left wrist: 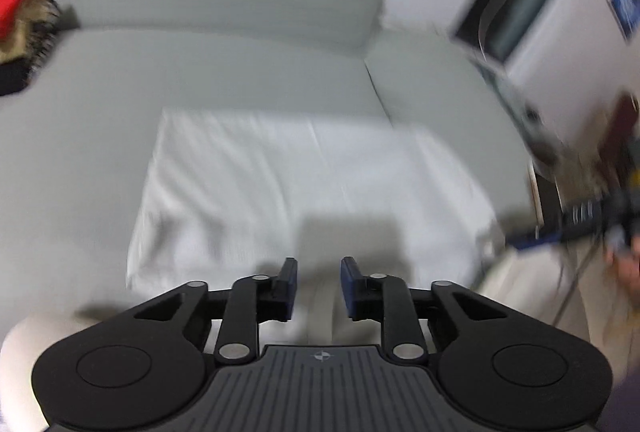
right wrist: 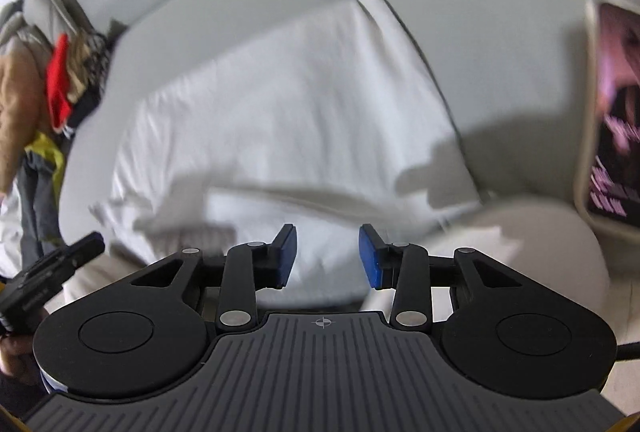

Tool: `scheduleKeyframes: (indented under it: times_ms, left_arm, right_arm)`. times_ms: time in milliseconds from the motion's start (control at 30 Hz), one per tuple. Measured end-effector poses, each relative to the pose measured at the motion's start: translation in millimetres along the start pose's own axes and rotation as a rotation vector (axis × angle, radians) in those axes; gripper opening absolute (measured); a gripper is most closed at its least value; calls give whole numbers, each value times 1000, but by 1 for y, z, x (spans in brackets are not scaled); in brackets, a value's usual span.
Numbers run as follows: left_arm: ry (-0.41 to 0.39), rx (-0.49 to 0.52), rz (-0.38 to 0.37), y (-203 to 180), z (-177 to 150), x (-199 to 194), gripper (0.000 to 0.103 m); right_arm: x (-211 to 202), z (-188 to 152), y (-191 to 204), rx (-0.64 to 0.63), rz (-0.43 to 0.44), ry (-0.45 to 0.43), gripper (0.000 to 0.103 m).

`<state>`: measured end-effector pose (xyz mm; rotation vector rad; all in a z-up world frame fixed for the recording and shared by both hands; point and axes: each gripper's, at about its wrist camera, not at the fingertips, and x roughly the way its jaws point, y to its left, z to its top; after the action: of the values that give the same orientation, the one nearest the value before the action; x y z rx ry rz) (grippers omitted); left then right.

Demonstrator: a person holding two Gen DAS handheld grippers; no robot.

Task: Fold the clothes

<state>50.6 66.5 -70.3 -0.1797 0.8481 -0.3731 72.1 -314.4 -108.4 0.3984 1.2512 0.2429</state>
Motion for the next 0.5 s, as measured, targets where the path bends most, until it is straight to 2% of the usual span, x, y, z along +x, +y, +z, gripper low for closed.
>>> scheduleKeyframes:
  times_ms: [67, 100, 200, 233, 300, 333, 400, 500]
  left_arm:
    - [-25, 35, 29, -7, 15, 25, 22]
    - [-9, 48, 24, -9, 19, 41, 21]
    - [75, 87, 7, -13, 23, 84, 17]
    - [126, 88, 15, -11, 19, 86, 8]
    - [234, 72, 33, -7, 8, 80, 0]
    - [287, 64, 42, -5, 3, 78, 0]
    - [356, 43, 16, -1, -11, 49, 0]
    - [318, 20, -21, 3, -28, -1, 0]
  right_arm:
    - [13, 16, 7, 24, 36, -20, 41]
    - [26, 23, 11, 51, 47, -9, 41]
    - [54, 30, 22, 111, 118, 56, 39]
    - [61, 27, 28, 109, 135, 81, 39]
    - [68, 16, 37, 62, 169, 166, 39]
    - [68, 8, 39, 37, 172, 216, 39]
    - [57, -10, 41, -13, 176, 273, 39]
    - [35, -32, 36, -45, 218, 280, 45]
